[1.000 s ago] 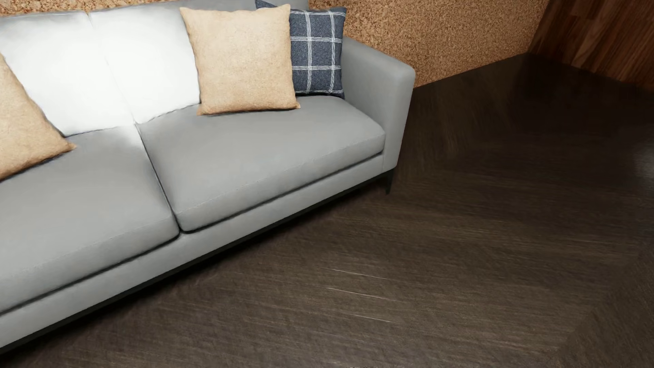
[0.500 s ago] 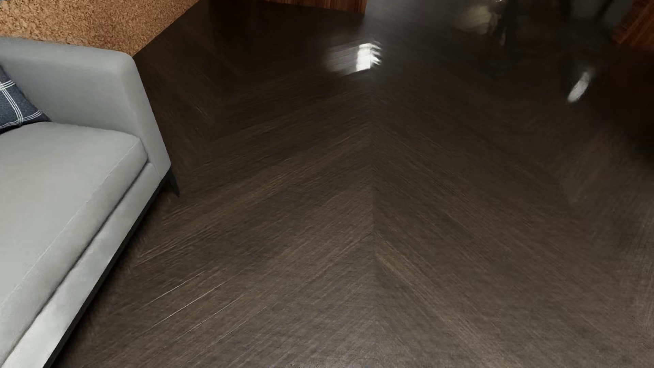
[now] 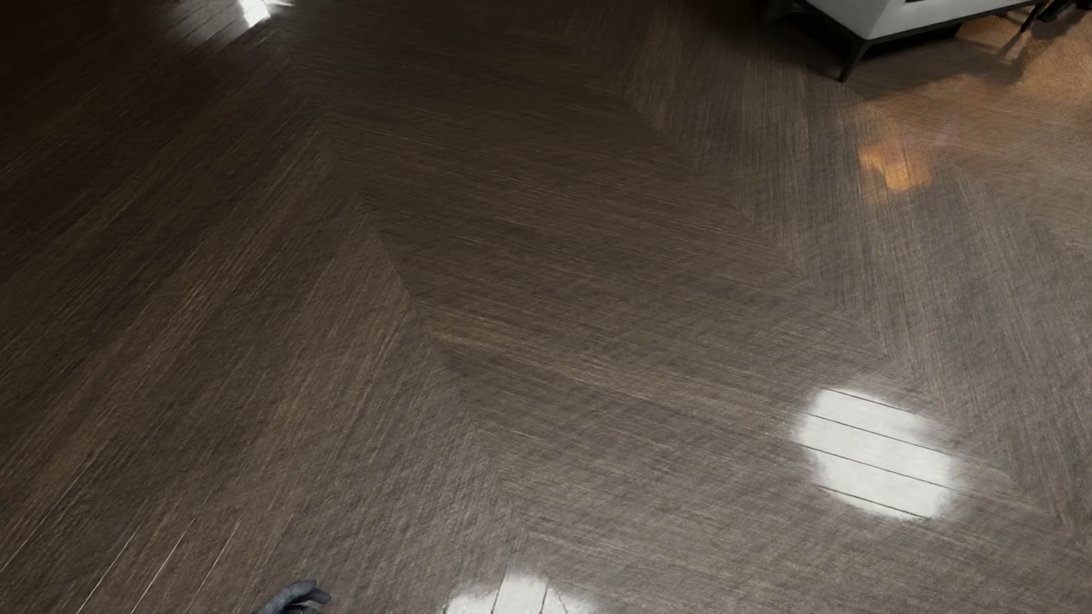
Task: Head to the coffeetable
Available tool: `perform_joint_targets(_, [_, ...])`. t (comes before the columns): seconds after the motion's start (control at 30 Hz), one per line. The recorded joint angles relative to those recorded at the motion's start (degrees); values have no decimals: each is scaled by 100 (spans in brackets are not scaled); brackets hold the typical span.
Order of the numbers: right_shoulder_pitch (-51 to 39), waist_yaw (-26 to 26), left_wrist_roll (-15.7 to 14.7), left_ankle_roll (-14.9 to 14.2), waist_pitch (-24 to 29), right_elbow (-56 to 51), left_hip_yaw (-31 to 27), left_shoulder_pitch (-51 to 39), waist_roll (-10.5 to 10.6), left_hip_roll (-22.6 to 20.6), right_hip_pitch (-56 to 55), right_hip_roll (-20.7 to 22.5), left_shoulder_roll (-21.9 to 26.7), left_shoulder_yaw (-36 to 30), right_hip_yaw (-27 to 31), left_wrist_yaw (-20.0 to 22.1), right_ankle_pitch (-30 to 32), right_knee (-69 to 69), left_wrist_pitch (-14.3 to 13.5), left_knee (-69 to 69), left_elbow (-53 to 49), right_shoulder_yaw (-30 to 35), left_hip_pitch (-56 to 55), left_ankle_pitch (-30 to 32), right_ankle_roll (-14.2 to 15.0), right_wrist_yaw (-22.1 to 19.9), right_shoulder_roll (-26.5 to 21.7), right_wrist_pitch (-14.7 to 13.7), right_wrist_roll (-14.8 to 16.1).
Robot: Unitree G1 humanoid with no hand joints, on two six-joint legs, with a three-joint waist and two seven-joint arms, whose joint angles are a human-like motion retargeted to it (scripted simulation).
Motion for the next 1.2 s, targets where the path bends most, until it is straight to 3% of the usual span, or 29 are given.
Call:
perform_joint_targets(0.07, [54,-34,0,0,-30,84,0,83,29,-12,-303,-176,-74,-7,0,0,-70,237,0,-48,-339,193,166,-11,0,0,78,0,0])
perform_joint_targets(0.13, [142,-143,0,0,-44,127,0,230,45,-131,-640,-321,-157,36,0,0,868,629,0,-390,-465,37,674,148,0,0,187,0,0])
perform_joint_targets(0.17, [181,-326,0,0,-82,34,0,296,106,-154,-718,-403,-199,-17,0,0,1090,914,0,-508,-432,297,904,238,0,0,181,0,0])
perform_joint_targets(0.2, [230,-466,0,0,-101,89,0,419,112,-195,-796,-387,-231,49,0,0,1376,1025,0,-630,-397,139,1207,316,0,0,194,0,0])
perform_joint_targets(0.27, [268,-757,0,0,-178,105,0,514,133,-54,-1072,-196,-225,-14,0,0,1513,1375,0,-422,-120,88,1336,533,0,0,242,0,0])
perform_joint_targets(0.33, [68,-715,0,0,-131,257,0,609,172,290,-947,209,-332,75,0,0,945,1657,0,466,408,144,1140,926,0,0,228,0,0])
perform_joint_targets(0.43, [-370,126,0,0,-56,77,0,834,167,-151,-309,868,-449,-44,0,0,-146,1307,0,2401,1207,-220,112,650,0,0,41,0,0])
perform_joint_targets(0.5, [-825,612,0,0,-41,-233,0,1110,188,-658,573,1358,-473,-333,0,0,-1054,425,0,2755,1508,-531,-906,453,0,0,-70,0,0])
perform_joint_targets(0.57, [-1102,1081,0,0,-5,-827,0,1375,170,-1125,1889,1630,-437,-667,0,0,-1952,-672,0,2101,1630,-724,-1832,459,0,0,-234,0,0])
perform_joint_targets(0.7, [-1754,2137,0,0,-50,-1834,0,1522,2,-1065,3740,1379,-302,-954,0,0,-3179,-1440,0,28,2146,-814,-3372,1059,0,0,-503,0,0])
perform_joint_targets(0.77, [-2038,2546,0,0,-81,-2002,0,1503,-7,-914,4363,1160,-168,-948,0,0,-3198,-1572,0,-965,2284,-514,-3626,980,0,0,-633,0,0])
perform_joint_targets(0.8, [-2088,2771,0,0,-123,-1875,0,1433,-60,-888,4522,925,-136,-996,0,0,-2831,-1522,0,-792,2435,-341,-3732,723,0,0,-628,0,0])
perform_joint_targets(0.87, [-1926,2988,0,0,-225,-1360,0,1341,-335,-1028,4478,584,-72,-987,0,0,-1259,-673,0,244,2668,22,-3920,885,0,0,-415,0,0])
perform_joint_targets(0.9, [-1864,2894,0,0,-193,-900,0,1178,-480,-1095,4157,368,-91,-1222,0,0,-225,208,0,1091,2915,311,-3938,736,0,0,-250,0,0])
perform_joint_targets(0.93, [-1635,2612,0,0,173,-954,0,1022,-345,-1398,3954,357,-249,-996,0,0,896,1452,0,1424,2861,511,-3311,343,0,0,-390,0,0])
perform_joint_targets(0.97, [-1586,2236,0,0,114,-660,0,864,-318,-1563,3214,301,-374,-1053,0,0,951,2809,0,1440,2790,747,-2946,24,0,0,-310,0,0])
perform_joint_targets(1.03, [-1068,1270,0,0,123,-407,0,640,-136,-1800,1995,489,-503,-913,0,0,132,4236,0,791,2106,1024,-1655,-25,0,0,-199,0,0])
perform_joint_targets(1.07, [-813,887,0,0,58,-161,0,529,0,-1738,1185,705,-579,-675,0,0,11,4258,0,315,1628,910,-1023,63,0,0,-86,0,0])
perform_joint_targets(1.1, [-391,444,0,0,62,-59,0,540,61,-1752,699,773,-578,-474,0,0,281,3527,0,-274,1052,565,-164,184,0,0,36,0,0])
perform_joint_targets(1.13, [-249,15,0,0,58,34,0,356,95,-1696,293,866,-506,-476,0,0,819,2359,0,-741,625,1168,500,320,0,0,-120,0,0])
perform_joint_targets(1.17, [-51,-305,0,0,75,46,0,127,122,-1592,-123,916,-459,-232,0,0,1211,1210,0,-1038,233,1360,1058,343,0,0,-179,0,0])
perform_joint_targets(1.2, [143,-651,0,0,68,71,0,-105,140,-1515,-355,906,-356,-37,0,0,851,28,0,-1361,-141,1437,1599,206,0,0,-232,0,0])
